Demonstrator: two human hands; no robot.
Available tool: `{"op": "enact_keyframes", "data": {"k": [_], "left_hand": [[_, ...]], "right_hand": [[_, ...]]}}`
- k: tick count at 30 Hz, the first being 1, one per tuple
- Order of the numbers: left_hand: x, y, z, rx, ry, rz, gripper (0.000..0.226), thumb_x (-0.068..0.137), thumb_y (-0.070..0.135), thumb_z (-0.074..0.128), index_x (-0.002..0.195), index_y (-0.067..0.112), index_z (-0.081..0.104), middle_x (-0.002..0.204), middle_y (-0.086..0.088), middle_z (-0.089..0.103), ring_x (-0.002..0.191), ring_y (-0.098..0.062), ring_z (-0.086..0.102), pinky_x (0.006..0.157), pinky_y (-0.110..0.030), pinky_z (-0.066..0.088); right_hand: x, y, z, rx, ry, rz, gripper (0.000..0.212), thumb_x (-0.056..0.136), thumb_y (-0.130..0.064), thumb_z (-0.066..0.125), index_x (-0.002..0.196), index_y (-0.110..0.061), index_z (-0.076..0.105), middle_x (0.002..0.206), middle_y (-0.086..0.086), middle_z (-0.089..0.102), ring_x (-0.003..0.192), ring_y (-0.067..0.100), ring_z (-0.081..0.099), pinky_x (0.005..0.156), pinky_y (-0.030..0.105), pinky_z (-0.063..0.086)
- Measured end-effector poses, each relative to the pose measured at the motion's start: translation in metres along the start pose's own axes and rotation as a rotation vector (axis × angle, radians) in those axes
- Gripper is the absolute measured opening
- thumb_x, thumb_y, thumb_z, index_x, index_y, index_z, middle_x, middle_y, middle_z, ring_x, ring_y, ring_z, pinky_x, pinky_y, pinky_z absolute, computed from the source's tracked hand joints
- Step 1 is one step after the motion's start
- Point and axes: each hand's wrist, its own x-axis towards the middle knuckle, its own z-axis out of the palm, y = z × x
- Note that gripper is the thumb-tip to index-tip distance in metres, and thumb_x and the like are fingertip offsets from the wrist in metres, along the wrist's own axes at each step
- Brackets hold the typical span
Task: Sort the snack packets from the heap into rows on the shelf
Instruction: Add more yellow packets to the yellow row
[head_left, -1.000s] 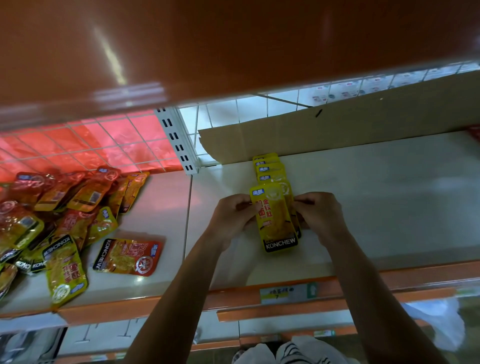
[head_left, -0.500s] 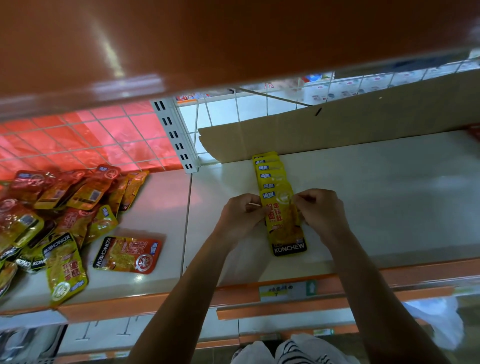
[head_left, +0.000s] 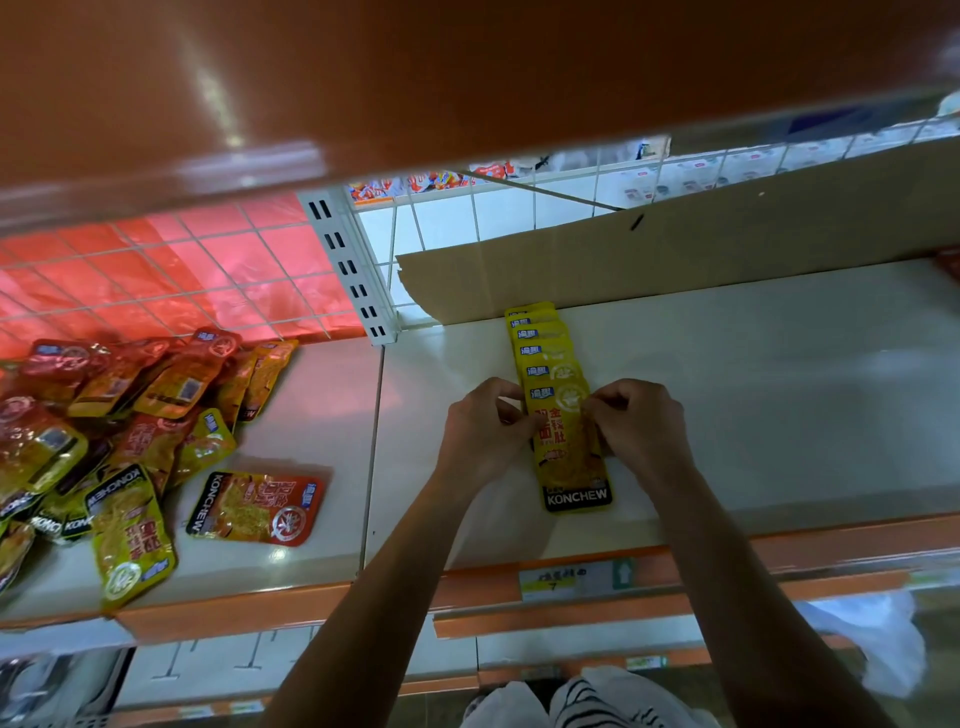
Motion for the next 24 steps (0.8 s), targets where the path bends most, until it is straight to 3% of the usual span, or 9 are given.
{"op": "enact_keyframes", "data": {"k": [5, 11, 14, 18, 24], "left_hand": [[0.000, -0.003, -0.002, 0.038, 0.021, -0.013, 0.026, 0.083, 0.040, 0.071, 0.104, 0.027, 0.062, 0.078, 0.016, 0.060, 0.074, 0.002, 0.059, 0.060, -0.015, 0.045], [0.000, -0.004, -0.010, 0.176, 0.208, 0.085, 0.023, 0.090, 0.034, 0.063, 0.109, 0.020, 0.065, 0.087, 0.012, 0.062, 0.073, 0.000, 0.056, 0.073, -0.018, 0.042], [-0.003, -0.011, -0.021, 0.251, 0.288, 0.153, 0.026, 0.090, 0.030, 0.063, 0.113, 0.018, 0.064, 0.106, 0.003, 0.067, 0.095, -0.011, 0.061, 0.082, -0.022, 0.046], [-0.008, -0.033, -0.048, 0.391, 0.400, 0.159, 0.037, 0.090, 0.030, 0.063, 0.125, 0.018, 0.059, 0.129, -0.002, 0.059, 0.120, -0.020, 0.051, 0.098, -0.029, 0.041], [-0.014, -0.079, -0.107, 0.633, 0.468, -0.013, 0.054, 0.092, 0.037, 0.057, 0.139, 0.012, 0.045, 0.144, -0.009, 0.045, 0.134, -0.026, 0.036, 0.107, -0.036, 0.035]], "right_hand": [[-0.002, -0.003, -0.001, -0.106, 0.077, -0.064, 0.012, 0.086, -0.023, 0.064, 0.094, -0.017, 0.072, 0.091, -0.001, 0.071, 0.084, 0.016, 0.062, 0.072, 0.023, 0.040], [-0.010, -0.030, 0.011, -0.114, 0.161, -0.292, 0.015, 0.091, -0.023, 0.059, 0.099, -0.017, 0.069, 0.094, -0.001, 0.070, 0.082, 0.015, 0.063, 0.072, 0.023, 0.041], [-0.017, -0.046, 0.033, -0.097, 0.080, -0.391, 0.016, 0.089, -0.023, 0.061, 0.102, -0.016, 0.069, 0.097, 0.001, 0.069, 0.087, 0.017, 0.063, 0.078, 0.029, 0.048], [-0.027, -0.069, 0.071, -0.117, -0.079, -0.509, 0.021, 0.090, -0.022, 0.060, 0.108, -0.014, 0.068, 0.104, 0.002, 0.068, 0.098, 0.018, 0.061, 0.085, 0.029, 0.046], [-0.046, -0.111, 0.139, -0.267, -0.253, -0.640, 0.031, 0.093, -0.027, 0.058, 0.122, -0.019, 0.061, 0.124, -0.002, 0.062, 0.111, 0.016, 0.056, 0.094, 0.024, 0.041]]}}
